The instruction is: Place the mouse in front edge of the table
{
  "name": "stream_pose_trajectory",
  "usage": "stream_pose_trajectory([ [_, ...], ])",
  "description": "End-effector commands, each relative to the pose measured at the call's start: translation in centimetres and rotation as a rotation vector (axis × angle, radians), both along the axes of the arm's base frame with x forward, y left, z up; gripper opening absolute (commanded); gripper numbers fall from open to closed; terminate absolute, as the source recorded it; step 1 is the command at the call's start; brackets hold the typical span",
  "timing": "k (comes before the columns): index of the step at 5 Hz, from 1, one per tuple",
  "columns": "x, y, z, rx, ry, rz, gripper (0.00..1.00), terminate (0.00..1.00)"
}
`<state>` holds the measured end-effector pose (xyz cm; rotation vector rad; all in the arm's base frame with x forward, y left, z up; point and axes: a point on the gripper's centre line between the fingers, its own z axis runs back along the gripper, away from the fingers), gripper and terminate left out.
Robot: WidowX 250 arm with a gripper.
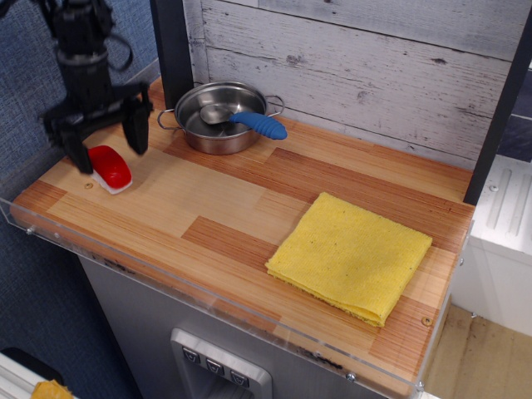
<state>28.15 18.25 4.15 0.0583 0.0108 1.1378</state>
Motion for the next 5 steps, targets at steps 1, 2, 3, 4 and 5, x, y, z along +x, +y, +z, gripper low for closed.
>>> stream_pose_trajectory([
  [1,3.5,-2.8,6.5,0.062,-0.043,-0.287,1.00,0.00],
  [2,5.4,-5.0,7.9,0.100,-0.075,-0.492,1.00,0.00],
  [3,6.7,-6.6,8.7,0.143,-0.093,-0.690,1.00,0.00],
  [4,7.8,-8.0,9.0,0.137,-0.128,-0.796,1.00,0.00],
  [5,8.6,-9.3,8.6,0.075,-0.151,-0.923,1.00,0.00],
])
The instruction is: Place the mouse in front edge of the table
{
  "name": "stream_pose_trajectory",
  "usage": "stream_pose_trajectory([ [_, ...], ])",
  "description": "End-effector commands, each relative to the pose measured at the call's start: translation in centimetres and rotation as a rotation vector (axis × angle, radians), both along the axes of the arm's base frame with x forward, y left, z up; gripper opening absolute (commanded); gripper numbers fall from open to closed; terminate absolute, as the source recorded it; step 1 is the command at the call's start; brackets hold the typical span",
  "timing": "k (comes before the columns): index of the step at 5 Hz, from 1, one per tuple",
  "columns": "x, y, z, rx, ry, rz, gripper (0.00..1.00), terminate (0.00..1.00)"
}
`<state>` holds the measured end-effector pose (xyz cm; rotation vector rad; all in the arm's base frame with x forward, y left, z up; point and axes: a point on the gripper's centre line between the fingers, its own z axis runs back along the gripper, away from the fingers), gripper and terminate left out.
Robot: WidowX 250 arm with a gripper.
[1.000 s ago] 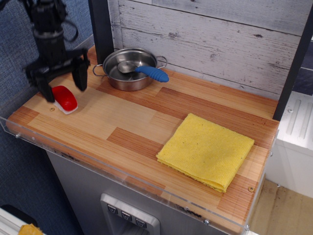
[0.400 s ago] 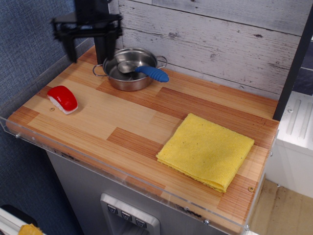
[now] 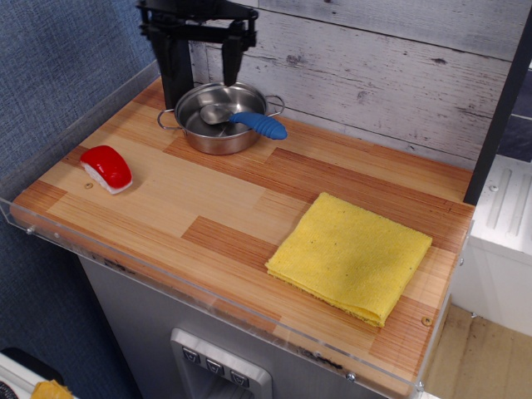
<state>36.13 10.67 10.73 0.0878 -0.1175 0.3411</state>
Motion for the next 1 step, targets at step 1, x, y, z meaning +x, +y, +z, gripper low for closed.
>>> stream_pose_trajectory([
  [1,0.63,-1.68,2.06,-0.034,-0.062,-0.129,1.00,1.00],
])
